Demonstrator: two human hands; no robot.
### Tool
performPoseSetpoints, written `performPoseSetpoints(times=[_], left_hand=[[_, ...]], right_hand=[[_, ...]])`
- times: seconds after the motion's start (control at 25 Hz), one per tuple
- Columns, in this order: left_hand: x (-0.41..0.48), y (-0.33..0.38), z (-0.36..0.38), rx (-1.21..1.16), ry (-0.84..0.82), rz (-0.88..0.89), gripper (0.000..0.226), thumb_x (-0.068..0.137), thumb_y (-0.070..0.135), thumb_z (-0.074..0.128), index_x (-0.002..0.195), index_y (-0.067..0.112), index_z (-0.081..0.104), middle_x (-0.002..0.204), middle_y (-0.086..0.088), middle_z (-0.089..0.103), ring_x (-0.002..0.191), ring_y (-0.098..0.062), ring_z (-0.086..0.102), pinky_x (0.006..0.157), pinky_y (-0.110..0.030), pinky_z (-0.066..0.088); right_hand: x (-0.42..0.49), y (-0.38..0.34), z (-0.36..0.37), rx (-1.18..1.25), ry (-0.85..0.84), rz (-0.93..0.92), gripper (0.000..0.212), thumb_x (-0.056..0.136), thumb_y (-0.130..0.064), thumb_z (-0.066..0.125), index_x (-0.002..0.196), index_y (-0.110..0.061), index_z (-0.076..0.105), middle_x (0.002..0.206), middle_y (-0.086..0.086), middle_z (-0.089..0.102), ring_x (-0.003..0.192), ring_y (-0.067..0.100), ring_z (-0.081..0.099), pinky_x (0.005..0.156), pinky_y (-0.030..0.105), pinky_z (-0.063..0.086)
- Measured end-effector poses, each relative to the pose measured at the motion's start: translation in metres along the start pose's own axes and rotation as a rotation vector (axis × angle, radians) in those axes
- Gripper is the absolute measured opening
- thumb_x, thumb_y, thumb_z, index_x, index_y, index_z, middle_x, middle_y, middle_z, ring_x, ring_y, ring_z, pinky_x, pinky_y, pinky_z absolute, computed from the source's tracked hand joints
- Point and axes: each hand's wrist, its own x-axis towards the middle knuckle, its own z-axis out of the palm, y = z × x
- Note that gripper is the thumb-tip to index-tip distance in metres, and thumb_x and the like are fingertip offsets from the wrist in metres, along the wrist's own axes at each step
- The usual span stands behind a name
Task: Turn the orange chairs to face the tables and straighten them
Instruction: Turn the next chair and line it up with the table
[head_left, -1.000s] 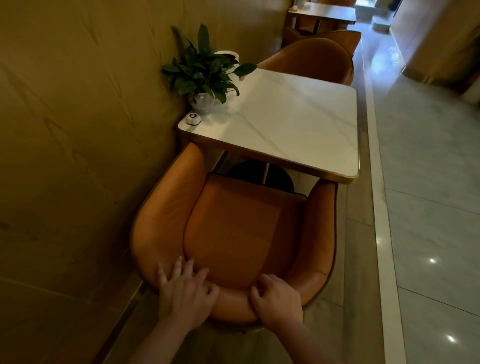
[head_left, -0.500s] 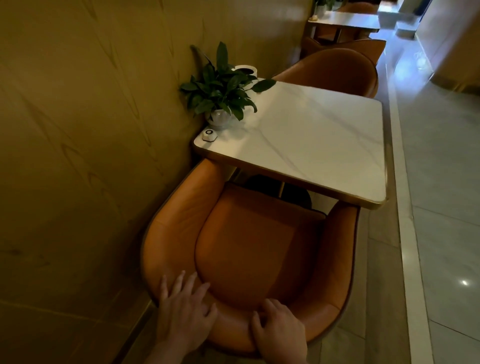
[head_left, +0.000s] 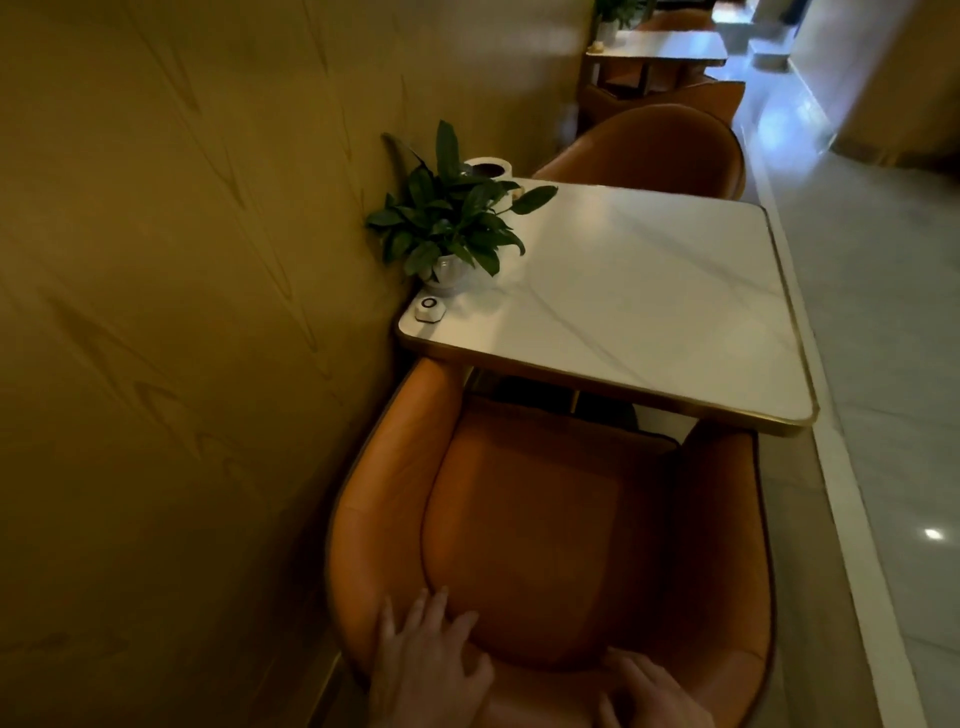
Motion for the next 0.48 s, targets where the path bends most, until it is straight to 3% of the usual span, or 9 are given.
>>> performPoseSetpoints(times=[0.12,0.28,0.48], left_hand=[[0.0,0.001,0.01,-0.004,0.021,-0.005,0.087,0.069,0.076,0.014,0.151,0.05,0.027,0.168,0.008,0.014,0.154,-0.019,0.009,0.118,-0.057,-0.009],[-0.003,0.001,0.012,0.001,0.073,0.01,0.084,0.074,0.073,0.013,0.151,0.046,0.033,0.166,0.005,0.022,0.153,-0.023,0.014,0.118,-0.056,-0.004],[-0.004,0.0,0.014,0.015,0.096,0.025,0.085,0.074,0.071,0.007,0.149,0.045,0.037,0.163,0.005,0.03,0.15,-0.023,0.02,0.119,-0.056,0.0]], right_hand=[[-0.007,-0.009,-0.004,-0.011,0.008,0.081,0.055,0.079,-0.07,0.038,0.133,-0.056,0.043,0.143,-0.038,0.035,0.127,-0.012,0.036,0.094,0.007,0.033],[-0.009,-0.012,0.002,-0.037,-0.042,0.147,0.053,0.085,-0.058,0.039,0.134,-0.042,0.05,0.143,-0.023,0.045,0.127,0.003,0.044,0.096,0.025,0.042],[-0.01,-0.019,0.01,-0.015,-0.033,0.203,0.033,0.091,-0.048,0.04,0.111,-0.031,0.06,0.115,-0.01,0.06,0.102,0.01,0.055,0.081,0.029,0.049]])
